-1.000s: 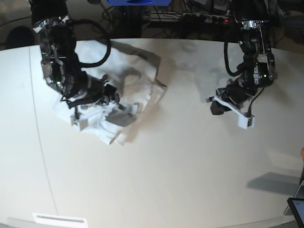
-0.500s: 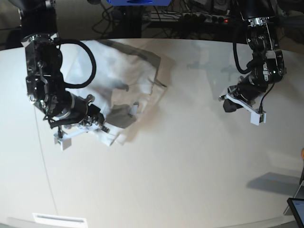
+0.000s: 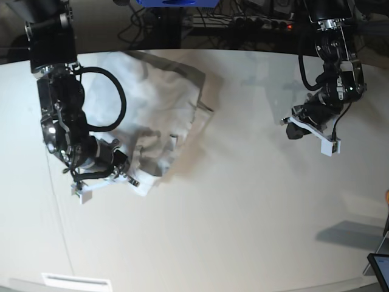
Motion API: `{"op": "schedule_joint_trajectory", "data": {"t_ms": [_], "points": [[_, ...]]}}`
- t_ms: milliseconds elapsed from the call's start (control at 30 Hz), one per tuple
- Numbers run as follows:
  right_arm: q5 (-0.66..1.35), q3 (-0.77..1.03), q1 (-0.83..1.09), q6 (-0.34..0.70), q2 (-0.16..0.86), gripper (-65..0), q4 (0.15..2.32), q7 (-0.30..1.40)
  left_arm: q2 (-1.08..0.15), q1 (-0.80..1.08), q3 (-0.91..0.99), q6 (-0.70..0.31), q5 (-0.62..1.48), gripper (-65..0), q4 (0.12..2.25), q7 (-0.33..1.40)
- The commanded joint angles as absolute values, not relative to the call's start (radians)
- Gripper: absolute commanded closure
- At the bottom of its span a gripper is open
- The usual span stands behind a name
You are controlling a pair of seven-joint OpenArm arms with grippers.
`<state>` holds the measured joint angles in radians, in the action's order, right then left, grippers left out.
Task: Fold the T-shirt properly
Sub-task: 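Drag the shirt bundle with the right gripper, spreading it flatter, then grasp the shirt's folded edge with the left gripper and pull it outward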
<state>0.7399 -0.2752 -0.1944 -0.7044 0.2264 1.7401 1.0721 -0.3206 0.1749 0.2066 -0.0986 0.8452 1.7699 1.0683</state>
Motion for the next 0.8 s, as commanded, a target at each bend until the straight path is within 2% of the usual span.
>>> {"op": "schedule_joint_trajectory", "data": {"t_ms": [0, 400, 567, 667, 767], "points": [[0.750, -0.285, -0.225, -0.698, 0.226, -0.3, 1.753, 1.052, -0.334, 0.168, 0.213, -0.102, 0.858, 0.0, 1.785, 1.052], [0.748, -0.334, -0.252, -0.698, 0.188, -0.3, 1.627, 0.980, -0.335, 0.163, 0.213, -0.102, 0.857, 0.0, 1.779, 1.050], [0.748, -0.441, -0.280, -0.698, 0.191, -0.3, 1.587, 0.934, -0.335, 0.160, 0.213, -0.102, 0.857, 0.0, 1.781, 1.050], [0.746, -0.458, -0.286, -0.698, 0.200, -0.1, 1.644, 0.937, -0.335, 0.168, 0.205, -0.102, 0.857, 0.0, 1.796, 1.050], [0.746, -0.458, -0.282, -0.698, 0.251, -0.1, 1.768, 0.938, -0.332, 0.197, 0.200, -0.104, 0.857, 0.0, 1.854, 1.049]]}}
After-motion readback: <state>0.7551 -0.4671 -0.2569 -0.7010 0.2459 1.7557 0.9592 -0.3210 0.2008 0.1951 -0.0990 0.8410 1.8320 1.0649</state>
